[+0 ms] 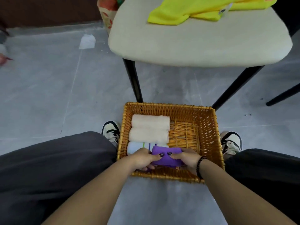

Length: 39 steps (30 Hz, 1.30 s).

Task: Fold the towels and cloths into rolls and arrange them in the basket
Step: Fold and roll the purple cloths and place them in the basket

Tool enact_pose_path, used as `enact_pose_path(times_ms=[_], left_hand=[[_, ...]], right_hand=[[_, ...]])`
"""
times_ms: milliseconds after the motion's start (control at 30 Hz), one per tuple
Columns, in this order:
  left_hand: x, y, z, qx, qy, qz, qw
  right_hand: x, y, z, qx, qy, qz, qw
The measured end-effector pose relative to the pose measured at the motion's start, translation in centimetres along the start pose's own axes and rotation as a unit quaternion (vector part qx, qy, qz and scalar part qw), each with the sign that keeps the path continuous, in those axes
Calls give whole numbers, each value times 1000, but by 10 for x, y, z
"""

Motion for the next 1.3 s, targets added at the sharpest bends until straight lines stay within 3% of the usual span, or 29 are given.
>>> enact_pose_path(times_ms=[200, 400, 767, 933, 1067, 1133, 1233, 1300], left_hand=[[-19, 21, 25, -186, -21, -79, 979], [-42, 11, 39, -241, -41, -40, 969], [-59, 9, 30, -321, -82, -41, 943], [-60, 7, 29, -361, -90, -44, 927], [-62, 13, 16, -422, -102, -126, 892], [-66, 14, 10, -409, -121, -146, 893], [-68, -1, 1, -344, -176, -95, 917], [-69, -11, 0, -348, -191, -63, 916]], right_hand=[[-33, 3, -33, 78, -51, -6, 996], [-53, -6, -37, 147, -82, -4, 986], [-84, -12, -32, 312, -96, -13, 945], [-83, -21, -25, 408, -58, 1, 911], [-86, -31, -36, 400, -15, 22, 916], [-83, -34, -36, 371, -22, 36, 928], [-83, -35, -35, 317, -21, 47, 947], [-84, -34, -37, 311, -18, 43, 949]])
Point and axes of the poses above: each hand's wrist, its own x-axis away from the middle knuckle, its own y-axis out of the back of the hand, z = x × y, the point moved 8 cm from there along -x, towards the middle knuckle, and after that the axes turned 7 degrees about -x, right-handed, at the moved point
